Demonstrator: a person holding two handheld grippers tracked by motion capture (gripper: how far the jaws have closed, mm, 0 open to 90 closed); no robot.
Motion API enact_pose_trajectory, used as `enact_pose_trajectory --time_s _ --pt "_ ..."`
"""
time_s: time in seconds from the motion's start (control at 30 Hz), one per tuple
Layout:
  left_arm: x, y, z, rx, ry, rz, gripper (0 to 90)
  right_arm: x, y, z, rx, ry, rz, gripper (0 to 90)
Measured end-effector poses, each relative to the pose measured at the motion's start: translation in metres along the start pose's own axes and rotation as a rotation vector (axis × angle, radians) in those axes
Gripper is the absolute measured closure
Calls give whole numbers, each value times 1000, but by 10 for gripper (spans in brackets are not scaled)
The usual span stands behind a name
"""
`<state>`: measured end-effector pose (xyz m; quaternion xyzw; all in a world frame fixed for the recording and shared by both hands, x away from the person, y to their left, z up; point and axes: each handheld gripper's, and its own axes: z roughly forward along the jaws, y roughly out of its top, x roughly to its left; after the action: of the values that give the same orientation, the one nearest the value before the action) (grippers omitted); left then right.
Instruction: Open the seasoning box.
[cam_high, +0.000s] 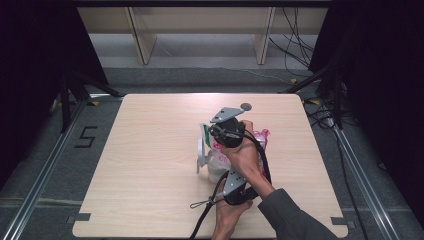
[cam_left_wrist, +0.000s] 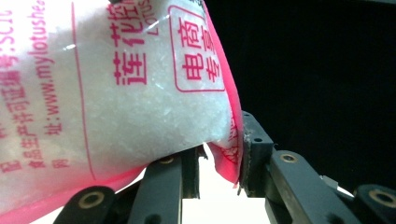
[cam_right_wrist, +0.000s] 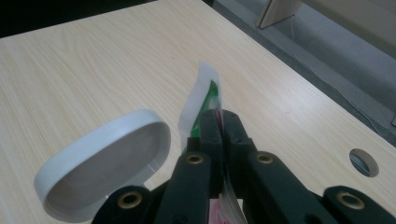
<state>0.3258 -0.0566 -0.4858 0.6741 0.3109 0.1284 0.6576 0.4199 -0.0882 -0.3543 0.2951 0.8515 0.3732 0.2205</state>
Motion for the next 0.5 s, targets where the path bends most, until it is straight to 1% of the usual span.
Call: enact_pose_trajectory --time_s 0.07,0.1,0.13,0.23,0.27,0.3,0.33,0.37,0.4,0.43,0.5 --pt "0 0 0 -3 -2 0 728 -1 1 -1 -1 7 -8 898" --pt "0 0 0 -1 -1 0 728 0 0 0 -7 -3 4 898" --pt "0 0 0 -1 -1 0 728 -1 0 0 -8 -3 -6 898" --pt "0 0 0 -2 -1 1 728 -1 0 -1 -9 -2 7 898" --pt "0 0 0 1 0 1 729 -2 1 -1 -16 -1 -13 898" --pt "0 0 0 1 -1 1 729 -2 0 -2 -17 -2 -12 898" --pt "0 0 0 -1 -4 -1 729 -2 0 -1 -25 -11 -27 898" --pt "0 0 0 1 -2 0 729 -1 0 -1 -7 -1 -21 898" --pt "0 0 0 0 -2 0 728 0 -1 0 -7 -3 -12 899" --pt "0 0 0 2 0 1 729 -1 0 -1 1 3 -21 899" --pt "1 -1 1 -2 2 -2 729 0 0 -2 -11 -6 4 898"
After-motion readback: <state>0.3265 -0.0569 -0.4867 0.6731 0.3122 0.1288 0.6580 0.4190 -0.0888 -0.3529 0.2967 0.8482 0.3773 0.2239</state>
